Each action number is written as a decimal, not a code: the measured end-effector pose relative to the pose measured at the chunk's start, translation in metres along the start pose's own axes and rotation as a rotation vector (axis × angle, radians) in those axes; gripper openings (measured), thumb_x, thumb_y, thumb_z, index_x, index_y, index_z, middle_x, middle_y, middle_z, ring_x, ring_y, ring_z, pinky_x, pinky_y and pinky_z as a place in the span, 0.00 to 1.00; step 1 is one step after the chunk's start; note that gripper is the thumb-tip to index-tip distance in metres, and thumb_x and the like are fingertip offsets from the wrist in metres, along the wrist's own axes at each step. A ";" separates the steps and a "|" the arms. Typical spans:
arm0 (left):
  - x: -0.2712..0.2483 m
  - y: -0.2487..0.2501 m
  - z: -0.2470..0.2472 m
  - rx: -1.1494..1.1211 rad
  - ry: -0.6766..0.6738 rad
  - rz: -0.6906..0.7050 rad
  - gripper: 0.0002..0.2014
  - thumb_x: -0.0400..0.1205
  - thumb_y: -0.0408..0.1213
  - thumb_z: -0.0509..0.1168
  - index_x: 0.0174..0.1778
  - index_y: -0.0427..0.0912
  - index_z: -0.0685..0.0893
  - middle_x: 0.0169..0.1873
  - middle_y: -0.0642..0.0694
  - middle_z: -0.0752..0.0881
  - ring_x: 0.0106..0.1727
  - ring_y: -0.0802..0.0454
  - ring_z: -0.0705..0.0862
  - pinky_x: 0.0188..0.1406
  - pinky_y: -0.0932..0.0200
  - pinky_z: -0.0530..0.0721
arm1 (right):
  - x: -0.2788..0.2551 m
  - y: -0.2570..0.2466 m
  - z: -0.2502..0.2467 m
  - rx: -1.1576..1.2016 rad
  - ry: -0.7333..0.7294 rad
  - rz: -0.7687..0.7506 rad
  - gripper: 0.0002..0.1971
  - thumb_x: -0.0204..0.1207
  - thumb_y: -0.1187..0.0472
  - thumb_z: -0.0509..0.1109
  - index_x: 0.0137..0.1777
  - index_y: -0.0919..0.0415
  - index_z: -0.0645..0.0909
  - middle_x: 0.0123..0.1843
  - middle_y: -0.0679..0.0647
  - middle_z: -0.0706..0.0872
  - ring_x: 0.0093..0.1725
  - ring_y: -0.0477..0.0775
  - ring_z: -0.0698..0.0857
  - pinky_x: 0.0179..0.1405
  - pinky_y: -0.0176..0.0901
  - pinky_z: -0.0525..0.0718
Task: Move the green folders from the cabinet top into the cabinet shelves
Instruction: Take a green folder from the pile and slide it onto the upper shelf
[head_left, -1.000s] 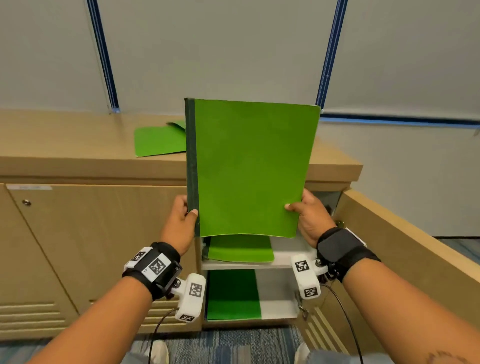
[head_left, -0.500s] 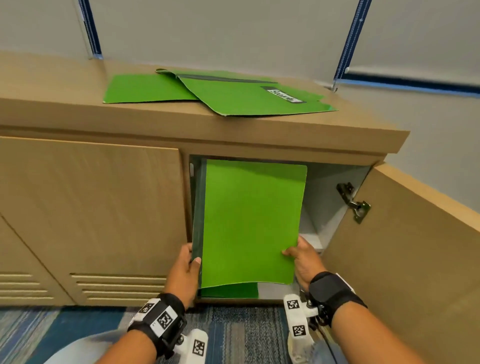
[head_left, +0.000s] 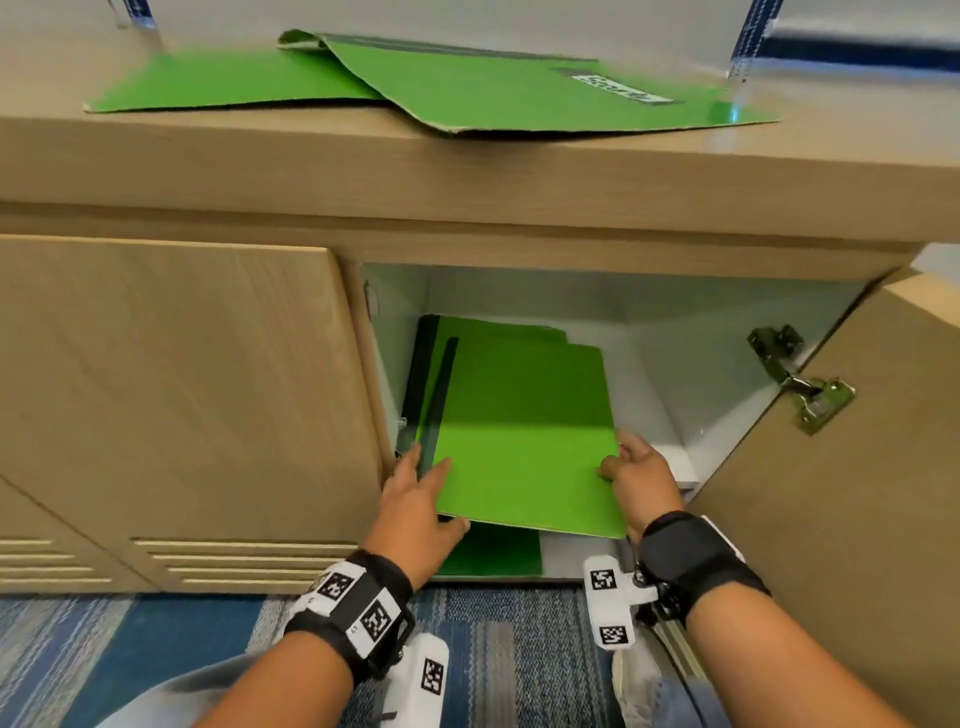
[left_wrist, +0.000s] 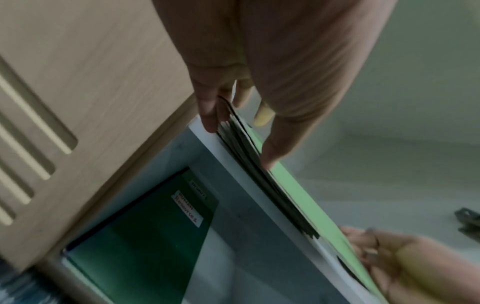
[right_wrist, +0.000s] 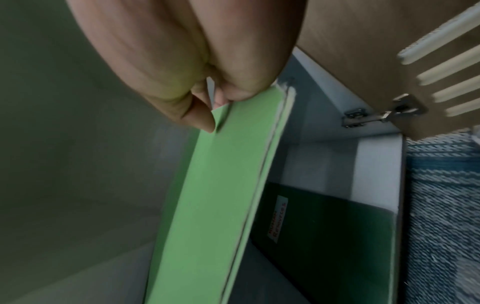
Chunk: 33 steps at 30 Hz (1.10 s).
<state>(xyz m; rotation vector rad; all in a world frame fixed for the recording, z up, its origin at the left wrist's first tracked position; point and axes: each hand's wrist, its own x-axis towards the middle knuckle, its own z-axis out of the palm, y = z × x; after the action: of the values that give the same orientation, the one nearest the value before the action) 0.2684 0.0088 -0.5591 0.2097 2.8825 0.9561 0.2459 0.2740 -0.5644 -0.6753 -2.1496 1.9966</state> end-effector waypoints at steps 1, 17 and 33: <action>0.002 -0.001 0.000 0.083 -0.019 0.030 0.36 0.76 0.43 0.72 0.80 0.51 0.66 0.83 0.44 0.52 0.80 0.42 0.59 0.80 0.57 0.58 | 0.003 -0.004 0.004 -0.042 -0.008 -0.027 0.23 0.69 0.76 0.65 0.62 0.59 0.81 0.56 0.59 0.89 0.53 0.60 0.86 0.61 0.61 0.83; 0.030 0.011 -0.026 0.453 0.080 -0.038 0.35 0.81 0.54 0.64 0.82 0.55 0.57 0.83 0.50 0.52 0.66 0.48 0.80 0.52 0.52 0.84 | 0.032 -0.015 0.016 -1.104 -0.424 -0.170 0.60 0.51 0.34 0.83 0.83 0.51 0.59 0.77 0.62 0.65 0.77 0.63 0.62 0.75 0.45 0.66; 0.031 0.008 -0.029 0.403 0.088 -0.031 0.34 0.80 0.50 0.63 0.81 0.58 0.56 0.81 0.51 0.56 0.61 0.49 0.84 0.52 0.52 0.85 | 0.044 -0.012 0.028 -1.200 -0.275 -0.249 0.62 0.42 0.20 0.67 0.81 0.44 0.62 0.75 0.56 0.73 0.71 0.64 0.71 0.68 0.50 0.74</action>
<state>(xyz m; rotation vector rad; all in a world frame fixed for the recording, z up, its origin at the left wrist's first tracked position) 0.2348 0.0036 -0.5325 0.1532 3.1199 0.3783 0.1928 0.2661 -0.5653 -0.1656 -3.2707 0.5212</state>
